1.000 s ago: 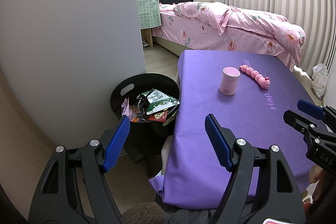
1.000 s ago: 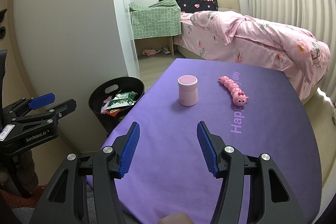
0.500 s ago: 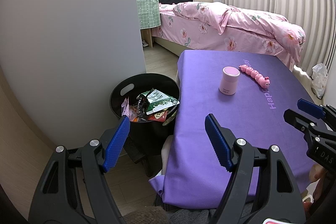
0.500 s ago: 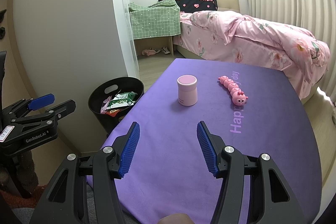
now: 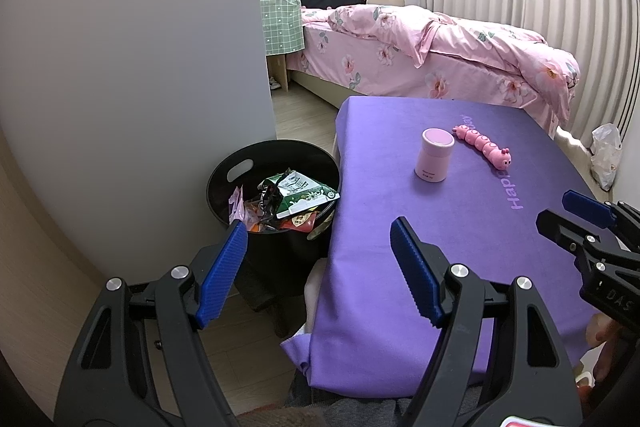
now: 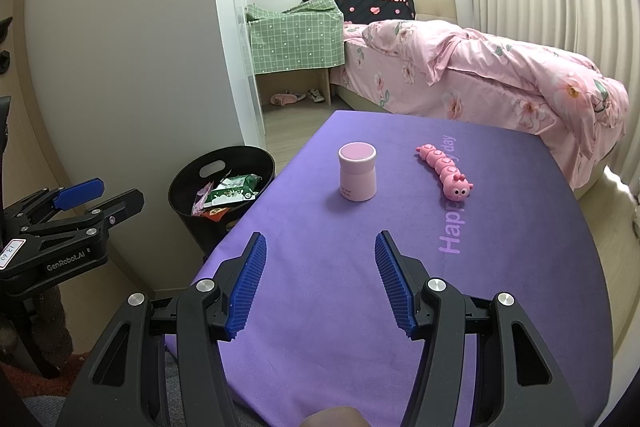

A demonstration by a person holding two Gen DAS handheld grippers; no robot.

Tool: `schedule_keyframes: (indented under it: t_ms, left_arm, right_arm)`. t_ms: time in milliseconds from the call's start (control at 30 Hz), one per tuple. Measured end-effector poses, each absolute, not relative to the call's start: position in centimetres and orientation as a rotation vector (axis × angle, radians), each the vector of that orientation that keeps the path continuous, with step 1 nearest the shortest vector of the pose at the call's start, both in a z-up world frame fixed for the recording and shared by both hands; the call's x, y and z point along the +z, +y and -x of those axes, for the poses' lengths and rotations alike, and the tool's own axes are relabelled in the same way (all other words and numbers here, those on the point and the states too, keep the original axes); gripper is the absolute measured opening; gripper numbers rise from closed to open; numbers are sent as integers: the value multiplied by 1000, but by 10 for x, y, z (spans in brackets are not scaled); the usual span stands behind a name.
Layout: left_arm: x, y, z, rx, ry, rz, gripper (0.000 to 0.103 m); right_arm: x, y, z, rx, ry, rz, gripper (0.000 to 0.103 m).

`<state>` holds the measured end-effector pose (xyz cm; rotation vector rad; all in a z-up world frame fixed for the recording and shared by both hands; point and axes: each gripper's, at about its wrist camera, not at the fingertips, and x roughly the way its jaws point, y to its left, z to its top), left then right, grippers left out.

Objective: Collect trash

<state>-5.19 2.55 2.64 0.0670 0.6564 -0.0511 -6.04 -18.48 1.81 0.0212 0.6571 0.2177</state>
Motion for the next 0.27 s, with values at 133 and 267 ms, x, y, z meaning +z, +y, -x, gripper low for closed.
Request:
schedule_keyframes:
  t_ms: [133,267]
  left_arm:
    - [26,29,52,-52,662,-64,70]
    - [24,27,41,-71,693,-76,70]
  right_arm:
    - [18,-186,61,217,656,-21,53]
    - [17,-187,59,211,667,-19,53]
